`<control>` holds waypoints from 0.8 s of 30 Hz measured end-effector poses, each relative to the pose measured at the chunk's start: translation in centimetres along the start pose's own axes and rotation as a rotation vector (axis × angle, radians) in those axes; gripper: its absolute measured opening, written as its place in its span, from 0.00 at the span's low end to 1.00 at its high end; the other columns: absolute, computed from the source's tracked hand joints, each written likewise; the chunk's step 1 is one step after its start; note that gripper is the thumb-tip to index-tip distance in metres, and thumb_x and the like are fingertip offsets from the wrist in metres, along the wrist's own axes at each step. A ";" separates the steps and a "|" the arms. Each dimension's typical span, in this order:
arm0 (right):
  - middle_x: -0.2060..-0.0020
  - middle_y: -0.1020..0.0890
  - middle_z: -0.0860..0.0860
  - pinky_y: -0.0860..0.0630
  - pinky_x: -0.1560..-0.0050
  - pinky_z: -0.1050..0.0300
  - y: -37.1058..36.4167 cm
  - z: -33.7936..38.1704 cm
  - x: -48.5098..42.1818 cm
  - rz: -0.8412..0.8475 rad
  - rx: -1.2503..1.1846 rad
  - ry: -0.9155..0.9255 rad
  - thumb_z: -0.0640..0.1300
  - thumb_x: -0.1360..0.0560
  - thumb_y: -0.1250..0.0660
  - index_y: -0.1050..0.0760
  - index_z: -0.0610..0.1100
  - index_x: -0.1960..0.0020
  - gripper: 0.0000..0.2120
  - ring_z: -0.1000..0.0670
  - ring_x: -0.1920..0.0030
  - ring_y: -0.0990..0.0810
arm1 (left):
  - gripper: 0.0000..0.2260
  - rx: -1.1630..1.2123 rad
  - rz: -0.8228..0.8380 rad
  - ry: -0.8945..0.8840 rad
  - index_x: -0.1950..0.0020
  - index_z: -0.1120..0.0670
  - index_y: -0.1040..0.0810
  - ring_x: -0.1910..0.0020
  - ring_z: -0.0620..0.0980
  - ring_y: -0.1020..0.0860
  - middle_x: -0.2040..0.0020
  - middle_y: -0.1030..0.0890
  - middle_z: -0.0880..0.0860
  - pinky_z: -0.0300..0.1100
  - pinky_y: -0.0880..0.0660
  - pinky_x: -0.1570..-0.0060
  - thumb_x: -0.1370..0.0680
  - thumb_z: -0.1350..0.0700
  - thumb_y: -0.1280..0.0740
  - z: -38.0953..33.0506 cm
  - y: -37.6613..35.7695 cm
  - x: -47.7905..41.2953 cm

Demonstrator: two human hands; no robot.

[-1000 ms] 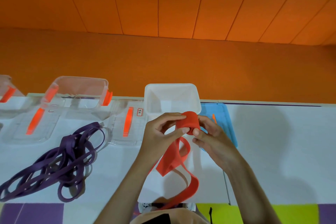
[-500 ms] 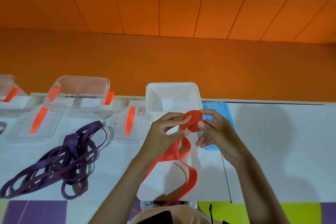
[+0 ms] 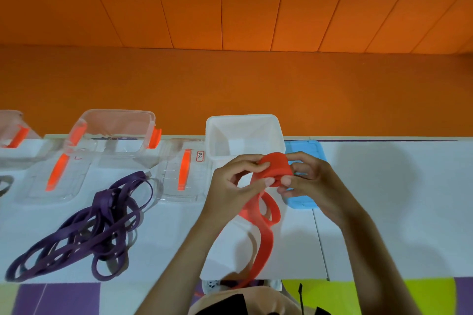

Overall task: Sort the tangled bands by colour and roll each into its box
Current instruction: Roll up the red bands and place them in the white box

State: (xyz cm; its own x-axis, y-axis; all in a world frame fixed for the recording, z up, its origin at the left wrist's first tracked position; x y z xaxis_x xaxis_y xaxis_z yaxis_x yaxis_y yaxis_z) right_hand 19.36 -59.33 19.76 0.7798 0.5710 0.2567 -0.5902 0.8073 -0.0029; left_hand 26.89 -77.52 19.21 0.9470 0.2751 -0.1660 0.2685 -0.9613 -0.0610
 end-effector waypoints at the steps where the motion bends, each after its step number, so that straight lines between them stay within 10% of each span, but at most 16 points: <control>1: 0.49 0.13 0.39 0.15 0.53 0.56 -0.2 -0.3 0.2 -0.017 -0.082 -0.003 0.41 0.26 0.21 0.20 0.47 0.37 0.19 0.38 0.51 0.11 | 0.13 -0.002 0.009 -0.008 0.45 0.43 0.13 0.36 0.52 0.17 0.40 0.15 0.45 0.43 0.20 0.37 0.28 0.53 0.20 -0.2 -0.1 -0.2; 7: 0.42 0.15 0.34 0.17 0.44 0.54 -1.5 -2.6 0.4 -0.019 -0.473 -0.028 0.36 0.24 0.27 0.24 0.36 0.32 0.21 0.36 0.42 0.14 | 0.14 -0.083 0.070 0.000 0.35 0.45 0.15 0.33 0.51 0.22 0.39 0.19 0.45 0.41 0.22 0.35 0.20 0.56 0.26 -0.4 -0.9 -0.8; 15: 0.43 0.13 0.41 0.15 0.44 0.51 -0.2 -1.9 0.9 0.027 -0.167 -0.115 0.48 0.27 0.21 0.21 0.52 0.34 0.23 0.38 0.43 0.13 | 0.09 -0.140 0.110 0.000 0.45 0.49 0.15 0.37 0.50 0.18 0.42 0.15 0.42 0.38 0.22 0.38 0.24 0.57 0.21 -0.2 -0.8 -0.3; 24: 0.40 0.16 0.36 0.17 0.42 0.50 -1.4 -1.6 1.1 0.037 -0.414 -0.006 0.41 0.20 0.32 0.29 0.38 0.29 0.21 0.36 0.39 0.15 | 0.18 0.033 0.121 0.001 0.39 0.46 0.13 0.38 0.48 0.18 0.43 0.18 0.46 0.42 0.20 0.38 0.27 0.61 0.20 -0.7 -0.4 -0.7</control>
State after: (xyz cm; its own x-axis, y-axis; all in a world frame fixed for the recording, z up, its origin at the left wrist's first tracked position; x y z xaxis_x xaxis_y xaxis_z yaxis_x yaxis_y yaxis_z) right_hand 21.38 -59.58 18.53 0.7574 0.6012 0.2548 -0.4831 0.7785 -0.4007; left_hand 26.19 -77.30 20.01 0.9722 0.1574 -0.1732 0.1466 -0.9865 -0.0733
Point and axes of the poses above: each hand's wrist, its own x-axis away from the middle knuckle, its own y-axis out of the back of the hand, z = x × y, the point moved 5 cm from there along -x, towards the middle knuckle
